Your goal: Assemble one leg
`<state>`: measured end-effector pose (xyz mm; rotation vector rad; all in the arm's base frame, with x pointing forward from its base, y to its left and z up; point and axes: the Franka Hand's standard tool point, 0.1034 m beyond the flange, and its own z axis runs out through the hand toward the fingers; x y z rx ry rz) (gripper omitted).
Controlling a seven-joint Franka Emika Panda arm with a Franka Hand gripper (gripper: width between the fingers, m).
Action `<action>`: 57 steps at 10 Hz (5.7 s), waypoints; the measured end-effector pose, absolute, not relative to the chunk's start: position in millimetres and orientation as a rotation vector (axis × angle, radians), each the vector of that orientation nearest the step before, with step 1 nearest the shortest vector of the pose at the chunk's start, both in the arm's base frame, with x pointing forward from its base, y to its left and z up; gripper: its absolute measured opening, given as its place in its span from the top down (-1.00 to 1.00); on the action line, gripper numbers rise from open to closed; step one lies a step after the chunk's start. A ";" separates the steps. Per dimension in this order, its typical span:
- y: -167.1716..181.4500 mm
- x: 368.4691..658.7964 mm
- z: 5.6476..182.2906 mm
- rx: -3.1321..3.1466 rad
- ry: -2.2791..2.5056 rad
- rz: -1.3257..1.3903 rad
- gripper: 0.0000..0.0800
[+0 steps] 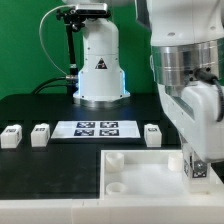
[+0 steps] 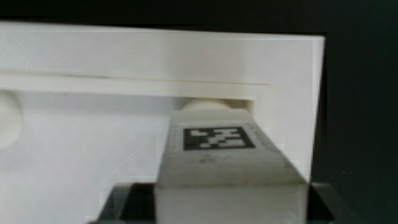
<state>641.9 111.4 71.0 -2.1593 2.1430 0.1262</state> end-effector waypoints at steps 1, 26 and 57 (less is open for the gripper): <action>114.2 641.0 70.8 -2.092 2.218 0.128 0.27; 118.5 643.1 66.5 -1.922 2.372 0.141 0.06; 147.8 646.4 99.9 -1.638 2.472 0.147 -0.61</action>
Offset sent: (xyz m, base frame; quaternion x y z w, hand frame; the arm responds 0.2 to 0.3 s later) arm -0.0116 0.0129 -0.0200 0.0653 0.0273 -0.3822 0.9214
